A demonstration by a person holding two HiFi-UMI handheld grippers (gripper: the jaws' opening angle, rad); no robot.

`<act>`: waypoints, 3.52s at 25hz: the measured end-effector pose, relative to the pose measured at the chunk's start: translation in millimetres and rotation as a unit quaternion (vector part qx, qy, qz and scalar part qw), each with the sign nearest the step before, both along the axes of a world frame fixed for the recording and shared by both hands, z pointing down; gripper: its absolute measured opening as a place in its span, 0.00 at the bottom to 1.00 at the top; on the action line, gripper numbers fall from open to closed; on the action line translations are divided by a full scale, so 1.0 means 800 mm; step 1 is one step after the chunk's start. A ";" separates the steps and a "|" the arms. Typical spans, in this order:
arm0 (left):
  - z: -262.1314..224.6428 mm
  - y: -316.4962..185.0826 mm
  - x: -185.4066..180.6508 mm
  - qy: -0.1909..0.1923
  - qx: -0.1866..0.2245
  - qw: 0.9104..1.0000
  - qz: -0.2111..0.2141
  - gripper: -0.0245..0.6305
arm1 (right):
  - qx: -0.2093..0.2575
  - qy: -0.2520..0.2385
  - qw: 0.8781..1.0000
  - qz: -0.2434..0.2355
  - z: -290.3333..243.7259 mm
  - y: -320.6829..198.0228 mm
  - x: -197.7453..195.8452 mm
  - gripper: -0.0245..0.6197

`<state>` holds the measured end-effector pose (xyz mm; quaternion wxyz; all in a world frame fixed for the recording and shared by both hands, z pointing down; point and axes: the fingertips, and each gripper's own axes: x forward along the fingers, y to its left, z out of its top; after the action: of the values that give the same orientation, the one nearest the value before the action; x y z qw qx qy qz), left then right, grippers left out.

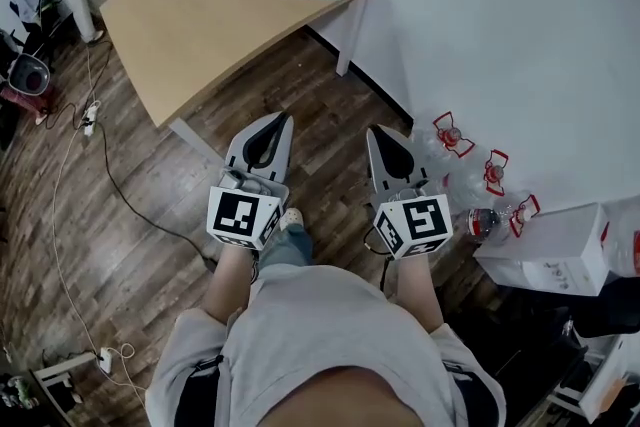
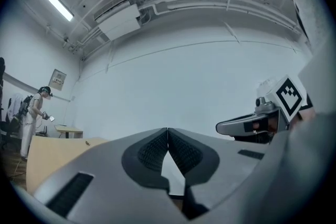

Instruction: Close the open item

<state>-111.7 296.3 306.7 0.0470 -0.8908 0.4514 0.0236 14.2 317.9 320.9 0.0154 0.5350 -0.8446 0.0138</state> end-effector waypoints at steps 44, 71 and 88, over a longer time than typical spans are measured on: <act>0.005 -0.393 0.046 0.016 0.001 1.000 0.009 0.06 | 0.002 -0.008 1.000 0.010 -0.001 -0.393 0.043 0.05; 0.010 -0.469 0.197 -0.002 0.004 0.997 -0.074 0.06 | -0.003 -0.024 0.995 -0.094 0.009 -0.500 0.178 0.05; 0.024 -0.571 0.194 -0.004 -0.010 0.998 -0.062 0.06 | -0.020 -0.027 0.996 -0.083 0.024 -0.596 0.174 0.05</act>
<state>43.5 -160.9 326.3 0.0416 -0.8616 0.5057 0.0126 153.1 -159.2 340.2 0.0047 0.4623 -0.8856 0.0439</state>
